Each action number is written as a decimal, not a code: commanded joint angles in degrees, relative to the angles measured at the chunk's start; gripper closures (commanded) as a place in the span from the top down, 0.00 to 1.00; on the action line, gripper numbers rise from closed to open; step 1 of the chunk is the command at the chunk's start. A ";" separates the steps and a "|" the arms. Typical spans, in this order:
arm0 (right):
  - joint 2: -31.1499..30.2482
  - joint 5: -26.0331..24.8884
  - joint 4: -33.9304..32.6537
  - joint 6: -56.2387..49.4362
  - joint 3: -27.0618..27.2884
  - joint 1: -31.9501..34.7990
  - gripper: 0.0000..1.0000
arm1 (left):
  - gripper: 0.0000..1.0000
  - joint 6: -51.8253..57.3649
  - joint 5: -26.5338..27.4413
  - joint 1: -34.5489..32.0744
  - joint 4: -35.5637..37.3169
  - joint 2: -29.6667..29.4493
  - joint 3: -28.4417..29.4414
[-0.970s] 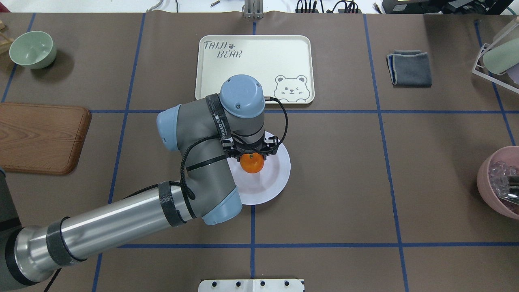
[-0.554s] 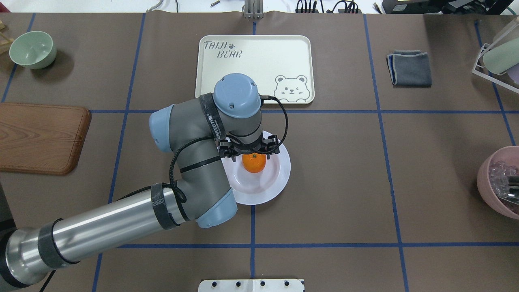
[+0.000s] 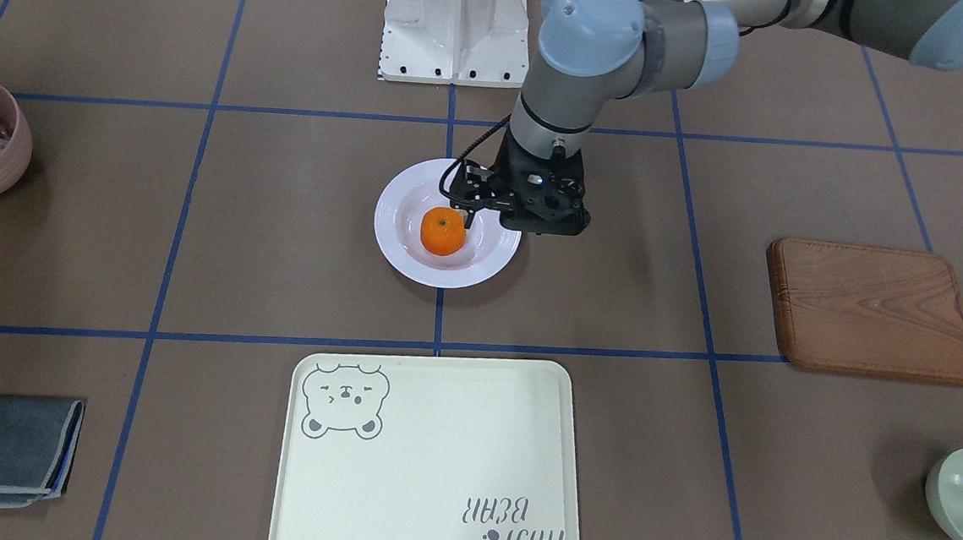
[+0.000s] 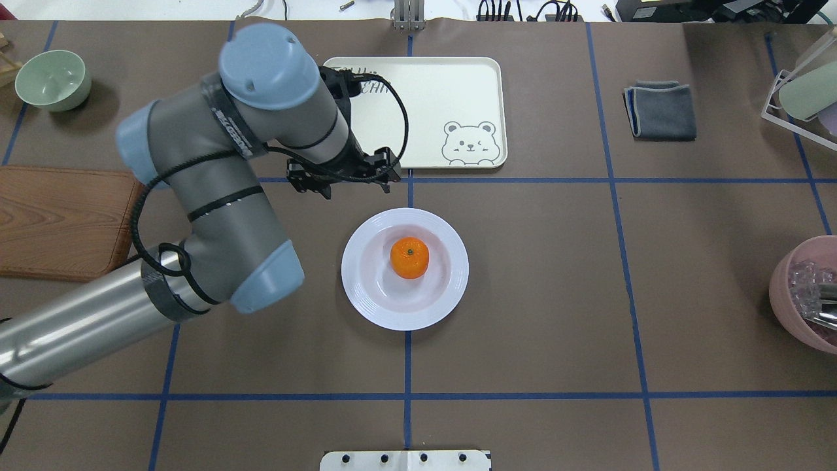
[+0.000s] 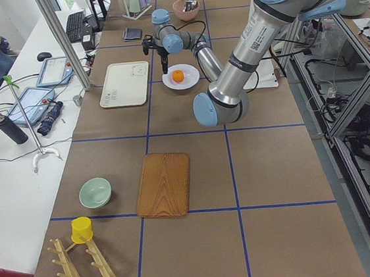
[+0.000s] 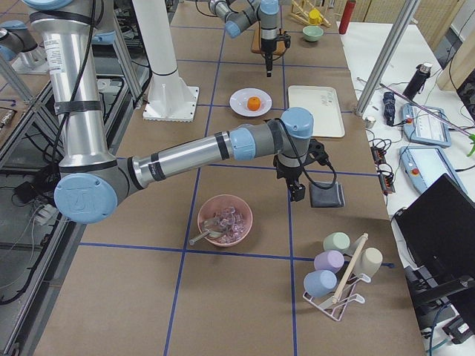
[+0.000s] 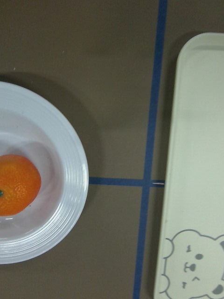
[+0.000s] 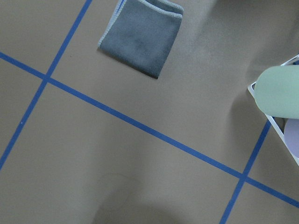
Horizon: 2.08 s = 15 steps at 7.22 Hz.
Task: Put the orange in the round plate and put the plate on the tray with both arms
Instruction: 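Raise the left arm back toward the board while the right arm reaches toward the plate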
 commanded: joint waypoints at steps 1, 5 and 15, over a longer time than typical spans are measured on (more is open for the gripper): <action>3.52 0.05 3.51 14.32 0.97 -4.81 1.00 | 0.98 10.55 -5.14 -8.65 -0.39 5.81 -1.85; 3.88 0.32 35.63 60.17 0.54 -24.91 1.00 | 0.98 38.00 -12.19 -24.28 0.22 19.16 -2.31; 14.95 -16.71 94.55 105.09 -27.04 -47.35 0.97 | 0.98 43.38 -15.19 -31.71 0.14 21.48 -0.28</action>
